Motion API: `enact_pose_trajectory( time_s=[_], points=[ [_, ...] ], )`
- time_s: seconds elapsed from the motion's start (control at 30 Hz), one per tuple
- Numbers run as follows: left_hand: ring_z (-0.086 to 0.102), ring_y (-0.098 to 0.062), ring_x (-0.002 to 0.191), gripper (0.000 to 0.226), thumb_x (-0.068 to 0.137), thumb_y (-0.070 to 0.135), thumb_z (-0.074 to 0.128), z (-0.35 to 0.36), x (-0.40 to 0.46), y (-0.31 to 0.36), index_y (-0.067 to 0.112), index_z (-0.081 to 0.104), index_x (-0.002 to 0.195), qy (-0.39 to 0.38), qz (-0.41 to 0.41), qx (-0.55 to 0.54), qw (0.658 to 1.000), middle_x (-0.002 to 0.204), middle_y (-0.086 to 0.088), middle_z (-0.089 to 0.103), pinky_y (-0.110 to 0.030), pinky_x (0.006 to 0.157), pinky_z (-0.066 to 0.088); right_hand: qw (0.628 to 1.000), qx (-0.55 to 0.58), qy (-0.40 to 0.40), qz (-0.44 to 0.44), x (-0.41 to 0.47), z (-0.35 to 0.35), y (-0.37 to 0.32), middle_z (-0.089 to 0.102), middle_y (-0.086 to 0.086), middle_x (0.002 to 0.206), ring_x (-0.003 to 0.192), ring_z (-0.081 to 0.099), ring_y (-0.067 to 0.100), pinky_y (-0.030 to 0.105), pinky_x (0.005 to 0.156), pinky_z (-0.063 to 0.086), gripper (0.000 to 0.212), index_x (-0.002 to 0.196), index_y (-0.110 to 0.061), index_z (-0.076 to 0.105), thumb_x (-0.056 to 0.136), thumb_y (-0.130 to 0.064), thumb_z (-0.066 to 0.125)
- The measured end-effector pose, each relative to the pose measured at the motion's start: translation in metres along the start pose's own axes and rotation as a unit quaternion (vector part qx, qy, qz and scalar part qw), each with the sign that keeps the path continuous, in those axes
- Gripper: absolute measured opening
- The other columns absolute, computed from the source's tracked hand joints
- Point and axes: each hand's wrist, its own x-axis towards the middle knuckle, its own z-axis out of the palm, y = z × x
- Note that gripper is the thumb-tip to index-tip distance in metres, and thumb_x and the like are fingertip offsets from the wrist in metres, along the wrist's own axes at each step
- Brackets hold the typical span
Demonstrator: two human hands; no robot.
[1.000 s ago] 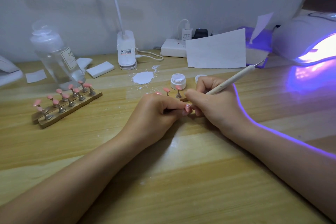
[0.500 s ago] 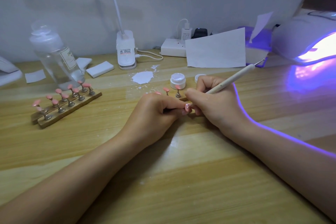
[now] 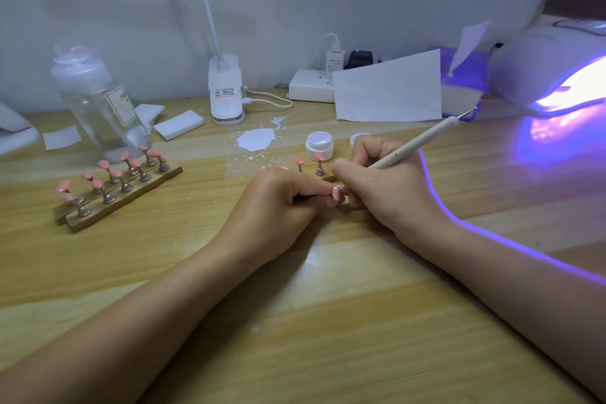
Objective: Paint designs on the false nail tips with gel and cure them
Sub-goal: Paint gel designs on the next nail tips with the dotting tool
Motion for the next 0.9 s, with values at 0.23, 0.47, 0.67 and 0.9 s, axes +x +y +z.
enact_pose_trajectory(
  time_s=[0.23, 0.47, 0.67, 0.9],
  points=[
    [0.055, 0.015, 0.072, 0.012, 0.081, 0.004, 0.065, -0.0001, 0.0000, 0.0004, 0.009, 0.075, 0.086, 0.003, 0.000, 0.000, 1.000, 0.081, 0.005, 0.072, -0.012, 0.067, 0.044, 1.000, 0.009, -0.003, 0.002, 0.0001, 0.0005, 0.0004, 0.046, 0.008, 0.036, 0.039, 0.057, 0.015, 0.014, 0.038, 0.038, 0.043, 0.041, -0.015, 0.038, 0.072, 0.009, 0.056],
    [0.056, 0.014, 0.075, 0.011, 0.082, 0.006, 0.065, -0.0003, 0.0001, 0.0009, 0.010, 0.075, 0.086, 0.003, 0.001, 0.000, 1.000, 0.081, 0.006, 0.072, -0.012, 0.069, 0.045, 1.000, 0.007, -0.005, 0.000, -0.0001, 0.0003, 0.0005, 0.045, 0.005, 0.034, 0.038, 0.056, 0.013, 0.013, 0.039, 0.037, 0.043, 0.042, -0.014, 0.038, 0.072, 0.010, 0.056],
    [0.057, 0.009, 0.077, 0.011, 0.081, 0.005, 0.066, 0.0001, -0.0002, 0.0017, 0.009, 0.075, 0.086, 0.008, -0.002, -0.004, 1.000, 0.083, 0.002, 0.073, -0.019, 0.071, 0.046, 1.000, 0.008, -0.004, -0.004, 0.0003, 0.0004, 0.0011, 0.045, 0.006, 0.035, 0.040, 0.058, 0.017, 0.014, 0.039, 0.038, 0.043, 0.041, -0.015, 0.038, 0.071, 0.009, 0.057],
    [0.054, 0.017, 0.072, 0.011, 0.082, 0.005, 0.065, 0.0000, 0.0001, 0.0008, 0.010, 0.075, 0.085, 0.002, -0.001, 0.002, 1.000, 0.078, 0.008, 0.070, -0.010, 0.065, 0.042, 1.000, 0.005, -0.006, -0.012, 0.0008, 0.0005, 0.0017, 0.045, 0.002, 0.034, 0.041, 0.057, 0.018, 0.016, 0.040, 0.039, 0.044, 0.040, -0.017, 0.038, 0.071, 0.008, 0.057]
  ],
)
